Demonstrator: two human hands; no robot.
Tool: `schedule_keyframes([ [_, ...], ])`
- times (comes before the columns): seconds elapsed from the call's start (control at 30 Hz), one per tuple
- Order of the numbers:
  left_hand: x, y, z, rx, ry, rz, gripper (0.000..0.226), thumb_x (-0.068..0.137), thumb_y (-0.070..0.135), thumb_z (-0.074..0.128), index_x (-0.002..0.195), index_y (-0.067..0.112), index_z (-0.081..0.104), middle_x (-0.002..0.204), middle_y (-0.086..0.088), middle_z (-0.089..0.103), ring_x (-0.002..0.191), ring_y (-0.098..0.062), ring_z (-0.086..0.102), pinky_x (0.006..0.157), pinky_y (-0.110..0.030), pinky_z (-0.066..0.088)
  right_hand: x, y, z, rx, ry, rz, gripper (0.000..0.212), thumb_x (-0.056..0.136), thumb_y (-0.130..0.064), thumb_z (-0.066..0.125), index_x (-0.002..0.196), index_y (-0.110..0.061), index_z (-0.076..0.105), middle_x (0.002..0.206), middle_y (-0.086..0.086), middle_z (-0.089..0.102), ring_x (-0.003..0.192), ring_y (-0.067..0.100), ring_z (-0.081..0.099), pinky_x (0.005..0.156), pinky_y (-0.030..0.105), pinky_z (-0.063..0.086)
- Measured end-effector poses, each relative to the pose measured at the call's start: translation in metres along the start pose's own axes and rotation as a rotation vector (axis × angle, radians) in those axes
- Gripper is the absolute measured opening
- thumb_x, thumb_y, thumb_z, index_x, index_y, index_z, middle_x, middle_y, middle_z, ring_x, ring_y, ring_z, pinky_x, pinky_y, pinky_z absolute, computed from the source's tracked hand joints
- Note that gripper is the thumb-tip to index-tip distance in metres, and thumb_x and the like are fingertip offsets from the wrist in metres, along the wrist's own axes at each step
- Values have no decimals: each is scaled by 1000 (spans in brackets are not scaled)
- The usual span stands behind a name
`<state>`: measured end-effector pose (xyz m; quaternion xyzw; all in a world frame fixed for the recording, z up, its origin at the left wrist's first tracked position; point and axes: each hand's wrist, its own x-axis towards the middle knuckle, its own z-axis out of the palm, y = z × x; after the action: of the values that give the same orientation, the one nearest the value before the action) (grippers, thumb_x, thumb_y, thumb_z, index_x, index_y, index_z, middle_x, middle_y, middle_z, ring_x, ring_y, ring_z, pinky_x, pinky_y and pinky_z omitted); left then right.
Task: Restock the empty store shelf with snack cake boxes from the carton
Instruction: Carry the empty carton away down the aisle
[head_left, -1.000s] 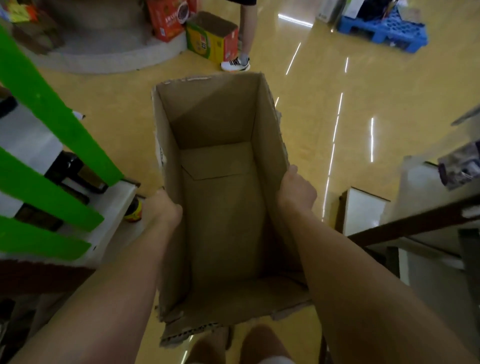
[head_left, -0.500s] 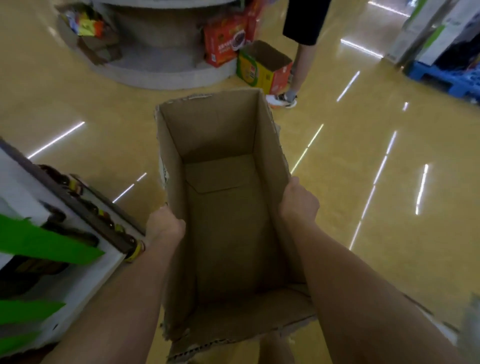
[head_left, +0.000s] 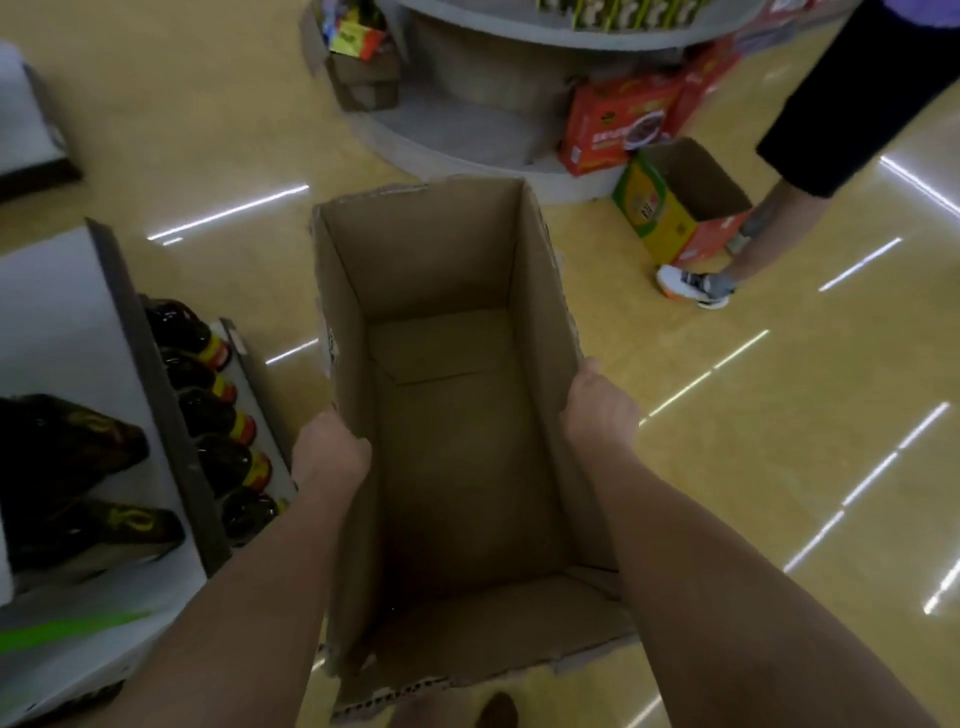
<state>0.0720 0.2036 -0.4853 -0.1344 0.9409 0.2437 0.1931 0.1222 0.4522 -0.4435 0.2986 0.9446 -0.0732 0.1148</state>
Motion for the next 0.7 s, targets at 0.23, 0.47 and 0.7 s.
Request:
schedule_keyframes([
  [0.23, 114, 42, -16, -73, 67, -109, 17, 87, 6, 56, 104, 5, 57, 91, -12, 60, 77, -22, 56, 62, -32, 48, 129, -77, -13, -3, -4, -71, 31, 95, -2, 42, 126, -7, 38, 105, 13, 66, 99, 33, 64, 67, 33, 39],
  [0.47, 200, 61, -33, -123, 130, -221, 16, 87, 5, 59, 103, 9, 58, 94, -12, 62, 83, -27, 62, 69, -39, 56, 224, -146, -6, -33, -48, -169, 40, 94, -4, 44, 132, -7, 34, 101, 12, 67, 93, 32, 65, 63, 32, 38],
  [0.7, 290, 89, -32, -184, 203, -329, 14, 87, 5, 58, 101, 10, 58, 93, -10, 60, 82, -25, 61, 71, -39, 56, 333, -205, 4, -82, -56, -284, 42, 96, -4, 42, 137, -5, 31, 102, 12, 66, 92, 32, 64, 63, 33, 38],
])
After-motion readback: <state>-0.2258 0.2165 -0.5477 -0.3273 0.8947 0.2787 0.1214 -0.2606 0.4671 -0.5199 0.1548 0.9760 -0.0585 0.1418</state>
